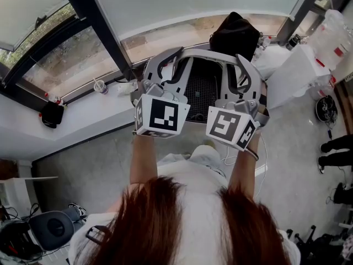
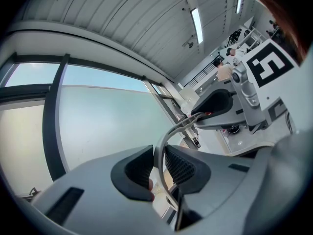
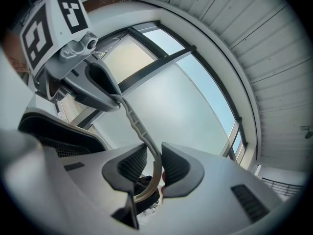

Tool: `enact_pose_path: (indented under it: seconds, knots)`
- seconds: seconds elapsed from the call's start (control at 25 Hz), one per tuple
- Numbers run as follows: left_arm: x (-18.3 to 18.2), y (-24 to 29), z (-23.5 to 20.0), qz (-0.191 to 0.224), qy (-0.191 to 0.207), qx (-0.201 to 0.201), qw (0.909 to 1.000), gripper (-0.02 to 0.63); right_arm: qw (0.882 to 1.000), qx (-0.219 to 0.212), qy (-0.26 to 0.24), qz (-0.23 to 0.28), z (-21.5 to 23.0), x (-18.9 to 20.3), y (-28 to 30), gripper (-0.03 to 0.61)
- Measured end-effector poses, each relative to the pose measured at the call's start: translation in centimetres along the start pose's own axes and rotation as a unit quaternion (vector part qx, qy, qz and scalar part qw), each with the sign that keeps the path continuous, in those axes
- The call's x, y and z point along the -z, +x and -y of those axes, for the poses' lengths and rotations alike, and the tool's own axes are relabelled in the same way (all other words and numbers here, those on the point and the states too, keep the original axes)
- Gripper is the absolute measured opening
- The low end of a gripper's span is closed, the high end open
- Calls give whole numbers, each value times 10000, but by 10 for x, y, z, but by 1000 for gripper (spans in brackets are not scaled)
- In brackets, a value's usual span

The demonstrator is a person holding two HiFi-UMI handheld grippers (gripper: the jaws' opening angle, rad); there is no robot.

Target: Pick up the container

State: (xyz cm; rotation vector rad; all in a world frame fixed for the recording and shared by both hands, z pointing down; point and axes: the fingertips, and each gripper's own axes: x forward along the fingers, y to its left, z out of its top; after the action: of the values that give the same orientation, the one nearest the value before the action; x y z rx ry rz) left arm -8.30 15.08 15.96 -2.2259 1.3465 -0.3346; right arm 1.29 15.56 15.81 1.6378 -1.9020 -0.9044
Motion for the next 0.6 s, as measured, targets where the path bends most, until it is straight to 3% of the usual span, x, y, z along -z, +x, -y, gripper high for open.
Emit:
enact_pose_path:
  seconds: [0.6]
  knots:
    - [-7,-5,18,58,-37,112,9999,84,9999,66,-36,-79,6,9,-17,103]
